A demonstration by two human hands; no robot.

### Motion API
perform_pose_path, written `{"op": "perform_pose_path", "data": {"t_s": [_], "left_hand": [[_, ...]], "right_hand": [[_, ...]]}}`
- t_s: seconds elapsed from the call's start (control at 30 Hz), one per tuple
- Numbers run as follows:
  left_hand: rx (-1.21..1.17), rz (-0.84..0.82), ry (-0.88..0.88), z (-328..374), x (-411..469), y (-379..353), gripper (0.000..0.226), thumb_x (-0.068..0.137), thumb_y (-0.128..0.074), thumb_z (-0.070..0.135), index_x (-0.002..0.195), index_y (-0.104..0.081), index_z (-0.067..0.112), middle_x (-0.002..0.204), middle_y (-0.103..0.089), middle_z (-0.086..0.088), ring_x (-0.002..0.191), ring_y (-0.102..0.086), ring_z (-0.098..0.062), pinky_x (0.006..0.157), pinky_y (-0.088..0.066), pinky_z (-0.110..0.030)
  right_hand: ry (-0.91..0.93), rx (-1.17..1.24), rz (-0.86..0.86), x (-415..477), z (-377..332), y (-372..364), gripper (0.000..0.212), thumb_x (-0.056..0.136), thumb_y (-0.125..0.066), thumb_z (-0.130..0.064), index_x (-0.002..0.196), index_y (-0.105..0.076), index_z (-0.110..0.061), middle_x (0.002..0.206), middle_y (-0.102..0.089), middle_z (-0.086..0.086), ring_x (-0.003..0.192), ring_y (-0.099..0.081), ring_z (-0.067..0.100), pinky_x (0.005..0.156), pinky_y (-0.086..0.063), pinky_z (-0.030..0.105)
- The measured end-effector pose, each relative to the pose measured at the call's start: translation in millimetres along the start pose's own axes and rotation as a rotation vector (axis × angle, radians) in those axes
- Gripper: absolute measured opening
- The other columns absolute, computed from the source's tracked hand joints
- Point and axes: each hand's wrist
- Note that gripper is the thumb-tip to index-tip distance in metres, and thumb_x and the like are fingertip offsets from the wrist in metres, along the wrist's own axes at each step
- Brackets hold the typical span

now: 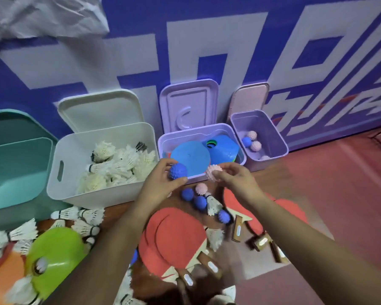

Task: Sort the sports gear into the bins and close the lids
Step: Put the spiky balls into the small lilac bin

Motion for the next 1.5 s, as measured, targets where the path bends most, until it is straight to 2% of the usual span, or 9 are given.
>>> {"op": "perform_pose_path", "data": {"t_s": [0.07,0.2,0.33,0.6,0.8,0.93,1.13,1.27,1.5], "left_hand": [[0.051,-0.001,-0.029,14.3,26.4,-44.5,0.047,0.072,-0.080,0.001,0.110,-0.054,0.015,0.102,-0.061,-0.002,0.083,-0.063,-0.008,0.075,-0.049,-0.012],[0.246,0.001,-0.108,29.6,80.9,-125.8,0.050,0.056,-0.079,0.034,0.101,-0.057,0.031,0.101,-0.064,0.001,0.081,-0.066,-0.018,0.080,-0.052,-0.028],[0.462,-0.069,-0.160,31.2,126.6,-195.9,0.051,0.063,-0.082,0.020,0.110,-0.062,0.021,0.107,-0.061,-0.006,0.096,-0.061,-0.024,0.086,-0.046,-0.030],[0.713,-0.109,-0.163,6.3,193.3,-246.7,0.057,0.072,-0.075,0.012,0.126,-0.057,0.016,0.120,-0.051,-0.015,0.111,-0.052,-0.030,0.092,-0.037,-0.029],[0.668,-0.083,-0.156,-0.9,187.3,-236.3,0.050,0.078,-0.075,0.020,0.124,-0.058,0.013,0.115,-0.053,-0.011,0.098,-0.059,-0.024,0.090,-0.047,-0.034],[0.563,-0.079,-0.173,-1.2,136.0,-199.9,0.025,0.082,-0.069,0.013,0.107,-0.064,0.014,0.104,-0.058,0.000,0.080,-0.061,-0.007,0.078,-0.049,-0.020],[0.508,-0.095,-0.041,-42.3,48.0,-137.5,0.014,0.080,-0.063,0.020,0.094,-0.066,0.022,0.079,-0.059,0.006,0.066,-0.053,-0.006,0.068,-0.046,-0.019],[0.636,0.013,0.061,-80.5,14.8,-97.4,0.019,0.078,-0.065,0.009,0.094,-0.066,0.018,0.089,-0.058,-0.001,0.076,-0.058,-0.009,0.078,-0.049,-0.028],[0.982,0.224,0.177,-123.8,23.9,-63.9,0.054,0.067,-0.073,0.015,0.119,-0.061,0.009,0.120,-0.053,-0.019,0.111,-0.054,-0.039,0.096,-0.046,-0.044]], "right_hand": [[0.068,-0.107,0.049,15.7,-11.5,52.8,0.022,0.077,-0.078,-0.013,0.095,-0.067,-0.010,0.091,-0.070,0.014,0.080,-0.063,0.020,0.080,-0.052,0.035],[0.138,-0.365,0.190,49.2,-24.4,135.3,0.026,0.079,-0.078,-0.017,0.101,-0.065,-0.015,0.090,-0.067,-0.003,0.072,-0.058,0.006,0.065,-0.045,0.008],[0.173,-0.652,0.231,89.4,-12.1,183.1,0.036,0.077,-0.075,-0.029,0.109,-0.062,-0.019,0.097,-0.067,-0.006,0.083,-0.062,0.012,0.073,-0.044,0.022],[0.253,-0.815,0.144,154.5,13.8,188.6,0.017,0.087,-0.061,-0.013,0.101,-0.061,-0.004,0.094,-0.063,0.010,0.087,-0.061,0.029,0.075,-0.046,0.034],[0.219,-0.807,0.129,153.1,22.4,191.7,0.035,0.079,-0.062,-0.007,0.114,-0.062,-0.004,0.112,-0.063,0.011,0.102,-0.059,0.025,0.081,-0.040,0.023],[0.354,-0.746,0.120,114.2,19.3,173.8,0.027,0.082,-0.063,-0.010,0.108,-0.064,-0.007,0.104,-0.063,0.008,0.094,-0.061,0.022,0.082,-0.046,0.029],[0.364,-0.804,-0.178,56.4,49.0,119.9,0.026,0.079,-0.059,-0.020,0.102,-0.060,-0.009,0.098,-0.059,0.007,0.092,-0.057,0.024,0.080,-0.044,0.031],[0.270,-0.891,-0.348,39.1,78.9,77.1,0.032,0.082,-0.062,-0.020,0.111,-0.058,-0.008,0.107,-0.056,0.010,0.102,-0.054,0.028,0.087,-0.040,0.032],[0.281,-1.090,-0.422,39.5,106.6,10.0,0.050,0.082,-0.060,-0.024,0.128,-0.048,-0.008,0.125,-0.048,0.013,0.117,-0.047,0.034,0.100,-0.040,0.038]]}}
Point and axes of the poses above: each hand's wrist, its own x-axis towards the middle knuckle, its own y-axis out of the back of the hand, z = x × y
